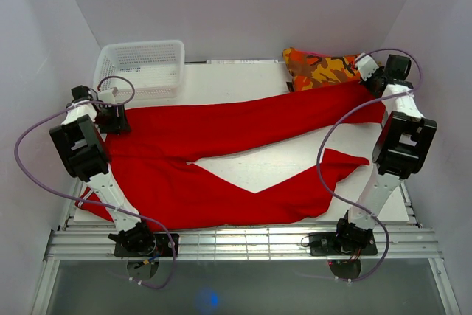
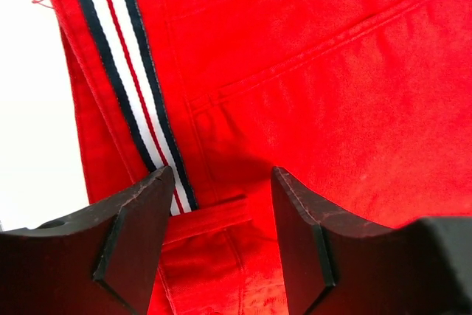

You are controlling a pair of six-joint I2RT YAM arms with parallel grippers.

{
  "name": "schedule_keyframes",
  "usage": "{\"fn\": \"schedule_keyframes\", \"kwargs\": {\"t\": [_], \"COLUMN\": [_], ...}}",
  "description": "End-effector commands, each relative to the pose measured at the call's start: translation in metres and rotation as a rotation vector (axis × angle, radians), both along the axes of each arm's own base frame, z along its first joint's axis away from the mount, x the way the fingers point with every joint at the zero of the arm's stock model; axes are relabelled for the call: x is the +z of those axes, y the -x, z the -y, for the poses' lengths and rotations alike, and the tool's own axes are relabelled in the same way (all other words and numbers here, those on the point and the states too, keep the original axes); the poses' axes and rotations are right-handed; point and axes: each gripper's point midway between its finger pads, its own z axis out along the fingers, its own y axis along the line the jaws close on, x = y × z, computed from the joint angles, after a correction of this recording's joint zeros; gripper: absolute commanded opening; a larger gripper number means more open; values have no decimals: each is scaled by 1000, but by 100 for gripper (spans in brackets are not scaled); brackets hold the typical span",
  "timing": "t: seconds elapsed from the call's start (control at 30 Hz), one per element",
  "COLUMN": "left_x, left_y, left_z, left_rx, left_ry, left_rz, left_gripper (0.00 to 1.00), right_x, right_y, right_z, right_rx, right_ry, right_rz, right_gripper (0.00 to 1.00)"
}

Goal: Fold and stack the trousers
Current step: Flatten the trousers out

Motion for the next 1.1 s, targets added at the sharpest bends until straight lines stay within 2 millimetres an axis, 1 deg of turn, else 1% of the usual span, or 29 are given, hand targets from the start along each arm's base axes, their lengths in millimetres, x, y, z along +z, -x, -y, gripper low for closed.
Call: {"fn": "schedule_keyframes", "kwargs": {"t": [0.0,0.07,0.1,0.13,0.17,0.2,0.23,0.27,0.3,0.33,0.37,0.4,0.43,0.47,0.5,0.53,0.57,0.6,0.63,0.67,0.7,0.73,0.77,0.8,0.87,0.9,0.97,1.0,1.07], "left_x": [-24,-17,-13,-8,3,10,20,39,50,63,79,101,115,126,149,155,147,165,164,147,146,155,156,135,142,131,123,121,111], "left_y": [21,15,13,11,9,7,4,3,2,0,1,2,4,14,20,26,42,57,73,98,114,144,151,186,203,236,254,279,291], "left_z": [2,8,9,12,16,19,21,30,33,37,50,58,70,87,105,133,154,176,219,245,267,313,335,367,404,429,455,473,498], "left_rx": [13,-2,-9,-15,-27,-40,-53,-84,-103,-130,-175,-220,-304,-368,-445,-539,-629,-710,-867,-942,-1020,-1182,-1231,-1348,-1411,-1513,-1588,-1667,-1712], "left_ry": [9,23,25,30,51,60,65,96,102,102,156,166,170,206,214,208,204,173,169,196,197,190,178,175,166,190,190,216,224], "left_rz": [-111,-91,-84,-75,-50,-33,-7,37,66,101,138,191,237,246,308,324,314,366,387,360,372,419,464,422,521,507,516,509,516], "left_gripper": [69,75,77,80,84,86,87,90,92,93,93,95,95,95,95,94,94,92,91,90,89,88,87,85,83,83,83,83,83], "right_x": [0,-8,-11,-4,-8,-5,17,11,15,37,31,30,42,38,26,20,12,8,-9,-16,-24,-34,-39,-47,-60,-67,-78,-82,-93], "right_y": [-17,-18,-14,-10,1,8,17,37,49,62,88,106,122,137,171,186,201,213,228,235,240,247,249,252,259,261,266,268,273], "right_z": [15,4,1,-1,-4,-6,-9,-17,-21,-27,-38,-47,-57,-66,-82,-89,-96,-102,-108,-112,-118,-123,-127,-135,-145,-152,-159,-163,-165], "right_rx": [-80,-67,-66,-62,-58,-50,-16,14,44,112,153,197,277,318,362,424,449,469,471,473,475,467,460,448,427,410,395,385,374], "right_ry": [36,21,13,7,-8,-13,-17,-47,-61,-68,-111,-132,-127,-137,-188,-179,-199,-216,-254,-274,-311,-349,-381,-447,-522,-579,-621,-647,-653], "right_rz": [15,-32,-54,-58,-92,-98,-71,-132,-150,-126,-206,-238,-234,-272,-363,-402,-445,-468,-517,-537,-556,-586,-598,-619,-654,-671,-688,-700,-716], "right_gripper": [8,19,39,55,68,80,91,90,90,90,90,90,90,90,90,91,92,94,94,95,96,97,98,100,100,95,93,91,84]}}
